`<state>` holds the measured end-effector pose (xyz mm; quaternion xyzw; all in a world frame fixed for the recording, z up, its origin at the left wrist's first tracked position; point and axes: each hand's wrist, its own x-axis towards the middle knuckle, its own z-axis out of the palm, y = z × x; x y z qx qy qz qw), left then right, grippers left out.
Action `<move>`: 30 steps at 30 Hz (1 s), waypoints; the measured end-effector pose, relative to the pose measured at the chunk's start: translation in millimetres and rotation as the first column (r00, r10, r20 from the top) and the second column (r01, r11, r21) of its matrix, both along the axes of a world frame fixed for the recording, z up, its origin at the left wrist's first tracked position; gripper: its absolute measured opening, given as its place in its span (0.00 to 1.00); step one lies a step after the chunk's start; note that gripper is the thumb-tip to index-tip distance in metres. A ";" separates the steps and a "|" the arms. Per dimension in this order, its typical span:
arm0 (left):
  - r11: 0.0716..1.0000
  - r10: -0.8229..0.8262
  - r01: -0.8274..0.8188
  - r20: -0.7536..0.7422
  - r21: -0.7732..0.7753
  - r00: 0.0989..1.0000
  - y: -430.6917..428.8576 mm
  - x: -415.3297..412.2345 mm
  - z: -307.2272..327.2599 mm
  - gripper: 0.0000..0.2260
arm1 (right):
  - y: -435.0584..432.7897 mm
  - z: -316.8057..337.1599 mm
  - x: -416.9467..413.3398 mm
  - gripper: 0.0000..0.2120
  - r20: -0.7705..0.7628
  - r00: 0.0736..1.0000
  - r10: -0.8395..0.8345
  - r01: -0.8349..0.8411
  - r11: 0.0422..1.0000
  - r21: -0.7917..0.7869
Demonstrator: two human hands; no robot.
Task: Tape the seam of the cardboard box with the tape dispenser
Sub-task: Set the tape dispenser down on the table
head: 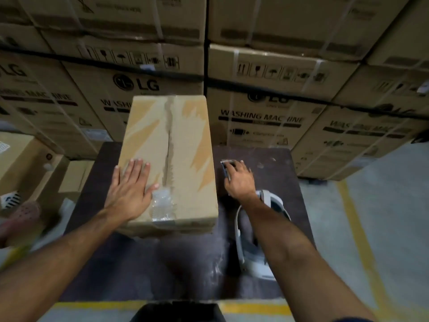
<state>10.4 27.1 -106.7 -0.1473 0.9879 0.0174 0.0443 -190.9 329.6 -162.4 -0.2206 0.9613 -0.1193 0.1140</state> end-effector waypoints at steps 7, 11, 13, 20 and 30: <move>1.000 -0.026 0.026 -0.029 0.005 0.999 -1.3 -1.1 -0.4 0.35 | 4.3 -35.9 13.9 0.31 0.092 0.996 0.015 -0.026 0.993 0.117; 1.000 -0.018 0.018 -0.033 -0.002 0.999 -2.0 -0.6 3.1 0.36 | 2.3 -37.8 13.6 0.33 0.072 0.997 0.011 -0.023 0.985 0.169; 1.000 -0.021 0.020 -0.028 -0.012 0.999 -2.0 -1.3 3.8 0.36 | 3.0 -31.2 13.9 0.34 0.101 0.995 -0.003 -0.016 0.983 0.185; 1.000 0.000 0.001 -0.025 0.013 1.000 -0.4 0.3 10.3 0.34 | -33.8 69.1 -4.0 0.31 -0.145 0.967 -0.209 0.170 0.954 -0.246; 0.992 0.029 -0.021 -0.065 0.122 0.997 7.0 9.5 24.5 0.34 | -104.4 106.4 103.6 0.36 -0.183 0.954 0.238 -0.247 0.969 -0.028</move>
